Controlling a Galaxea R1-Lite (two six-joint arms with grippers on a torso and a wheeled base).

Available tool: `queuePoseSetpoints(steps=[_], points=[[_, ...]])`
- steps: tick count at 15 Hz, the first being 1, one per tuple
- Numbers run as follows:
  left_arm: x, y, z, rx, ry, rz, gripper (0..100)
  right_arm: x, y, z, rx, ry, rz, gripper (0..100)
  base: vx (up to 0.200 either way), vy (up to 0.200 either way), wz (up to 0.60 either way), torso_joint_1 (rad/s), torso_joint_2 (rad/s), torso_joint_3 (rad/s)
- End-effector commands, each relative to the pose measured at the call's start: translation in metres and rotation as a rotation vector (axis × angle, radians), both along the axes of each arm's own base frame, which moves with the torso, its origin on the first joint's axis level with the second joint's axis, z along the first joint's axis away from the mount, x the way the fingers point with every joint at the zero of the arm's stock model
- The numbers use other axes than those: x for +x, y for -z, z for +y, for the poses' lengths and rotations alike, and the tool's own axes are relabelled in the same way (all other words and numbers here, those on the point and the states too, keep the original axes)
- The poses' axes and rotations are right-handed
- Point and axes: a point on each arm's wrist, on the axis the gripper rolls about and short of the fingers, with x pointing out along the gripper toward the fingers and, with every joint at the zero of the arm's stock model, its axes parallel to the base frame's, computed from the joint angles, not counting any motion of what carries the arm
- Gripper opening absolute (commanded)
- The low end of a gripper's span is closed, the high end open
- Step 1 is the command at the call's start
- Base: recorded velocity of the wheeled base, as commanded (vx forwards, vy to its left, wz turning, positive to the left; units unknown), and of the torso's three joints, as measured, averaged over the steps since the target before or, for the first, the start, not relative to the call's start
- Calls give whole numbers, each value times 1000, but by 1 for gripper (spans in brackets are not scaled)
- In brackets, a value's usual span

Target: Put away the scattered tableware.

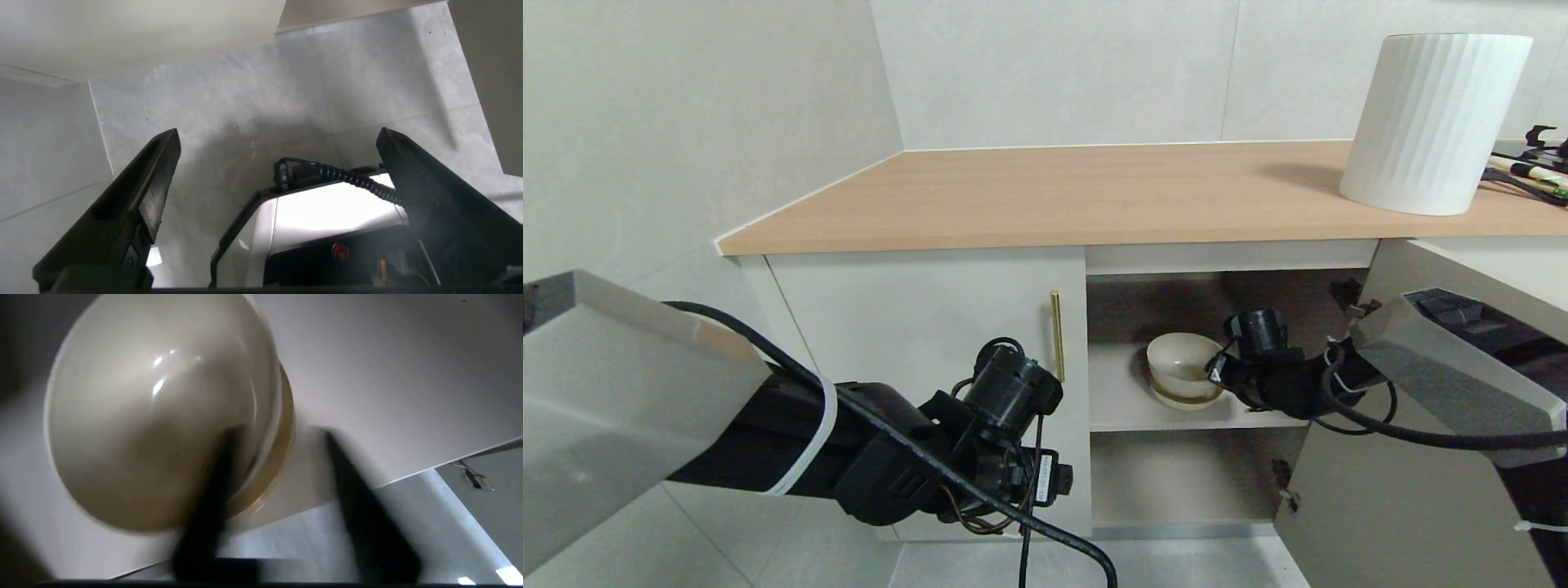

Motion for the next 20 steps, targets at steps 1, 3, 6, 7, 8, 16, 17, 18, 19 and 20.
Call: queuePoseSetpoints(steps=[1,3,6,7,8,16,17,18,19,20], points=[[0,1,0,1,-1,1,100,-1,0,0,-1,0,1,100,0,0,0,0,0,0],[0,0,0,-1,-1,-2,100,-1,-1,0,0,0,-1,100,0,0,0,0,0,0],[1,-3,2,-7,-7,-9,100,-7,-12,0,-6,-5,10,100,0,0,0,0,0,0],[1,-5,3,-8,-10,-14,100,-17,-29,-1,-6,-19,31,100,0,0,0,0,0,0],[1,-10,4,-9,-19,-30,100,-29,-45,1,-8,-42,63,100,0,0,0,0,0,0],[-51,-111,87,-154,-126,-275,100,-186,-132,-18,-116,-342,162,100,0,0,0,0,0,0],[-65,-117,96,-171,-125,-300,100,-204,-144,-24,-121,-368,130,100,0,0,0,0,0,0],[-78,-119,104,-179,-124,-313,100,-220,-154,-29,-123,-379,108,100,0,0,0,0,0,0],[-84,-118,107,-180,-122,-319,100,-228,-159,-31,-121,-384,103,100,0,0,0,0,0,0],[-97,-117,116,-178,-120,-326,100,-249,-165,-36,-119,-401,102,100,0,0,0,0,0,0]])
